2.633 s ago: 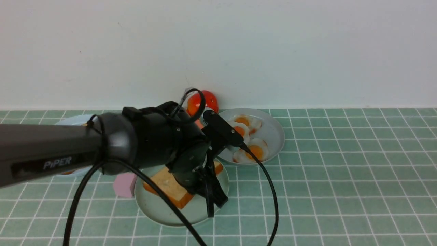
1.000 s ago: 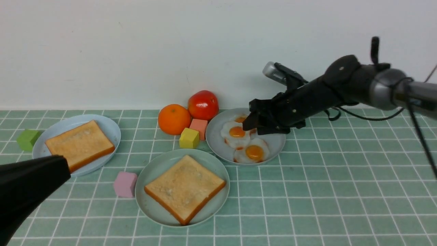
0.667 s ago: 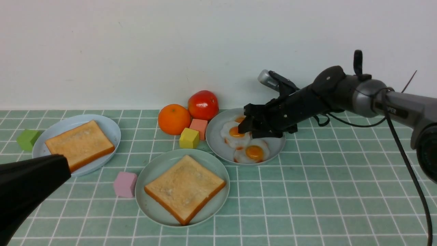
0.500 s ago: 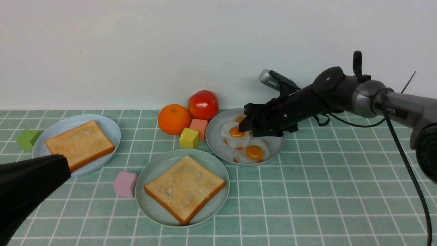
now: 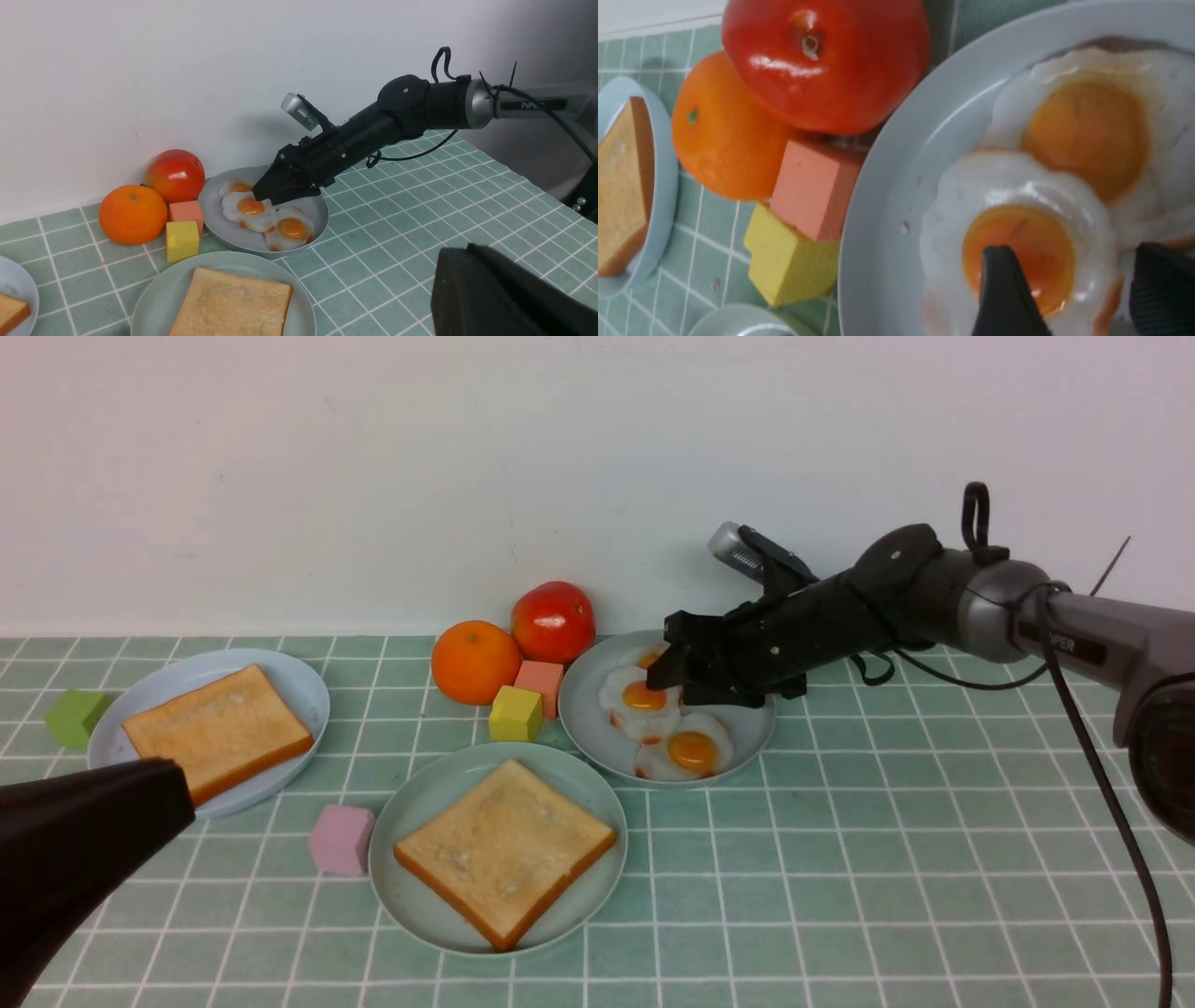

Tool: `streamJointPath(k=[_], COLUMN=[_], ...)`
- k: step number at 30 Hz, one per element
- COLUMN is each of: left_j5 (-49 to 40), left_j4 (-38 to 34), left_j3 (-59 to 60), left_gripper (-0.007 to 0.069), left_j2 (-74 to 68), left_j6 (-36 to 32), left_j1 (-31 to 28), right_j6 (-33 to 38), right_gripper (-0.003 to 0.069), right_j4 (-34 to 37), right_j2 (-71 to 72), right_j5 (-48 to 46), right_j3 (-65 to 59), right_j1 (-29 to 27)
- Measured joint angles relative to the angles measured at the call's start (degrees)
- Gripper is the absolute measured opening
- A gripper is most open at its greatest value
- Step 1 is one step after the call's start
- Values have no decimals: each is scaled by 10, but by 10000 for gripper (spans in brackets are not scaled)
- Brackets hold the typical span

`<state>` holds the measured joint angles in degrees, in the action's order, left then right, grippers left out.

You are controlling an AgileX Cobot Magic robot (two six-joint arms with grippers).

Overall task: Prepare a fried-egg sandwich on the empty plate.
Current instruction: Use the right arm to grab a fried egg

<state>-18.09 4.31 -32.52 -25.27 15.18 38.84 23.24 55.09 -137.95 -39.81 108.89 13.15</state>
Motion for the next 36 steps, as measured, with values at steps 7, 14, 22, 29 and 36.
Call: streamJointPath(k=[7, 14, 22, 29, 36], left_j5=[0, 0, 0, 0, -34], left_j4=[-2, -2, -2, -3, -3], left_j3=[0, 0, 1, 1, 1], left_gripper=[-13, -13, -10, -3, 3], left_j2=[0, 0, 0, 0, 0], left_j6=[0, 0, 0, 0, 1], left_j1=[0, 0, 0, 0, 0], right_j6=[0, 0, 1, 1, 9], right_gripper=[385, 356, 189, 56, 56], right_j4=[8, 8, 3, 6, 17], right_j2=[-3, -3, -5, -7, 4], right_j5=[-15, -18, -25, -24, -30], right_j3=[0, 0, 0, 0, -2], right_j1=[0, 0, 0, 0, 0])
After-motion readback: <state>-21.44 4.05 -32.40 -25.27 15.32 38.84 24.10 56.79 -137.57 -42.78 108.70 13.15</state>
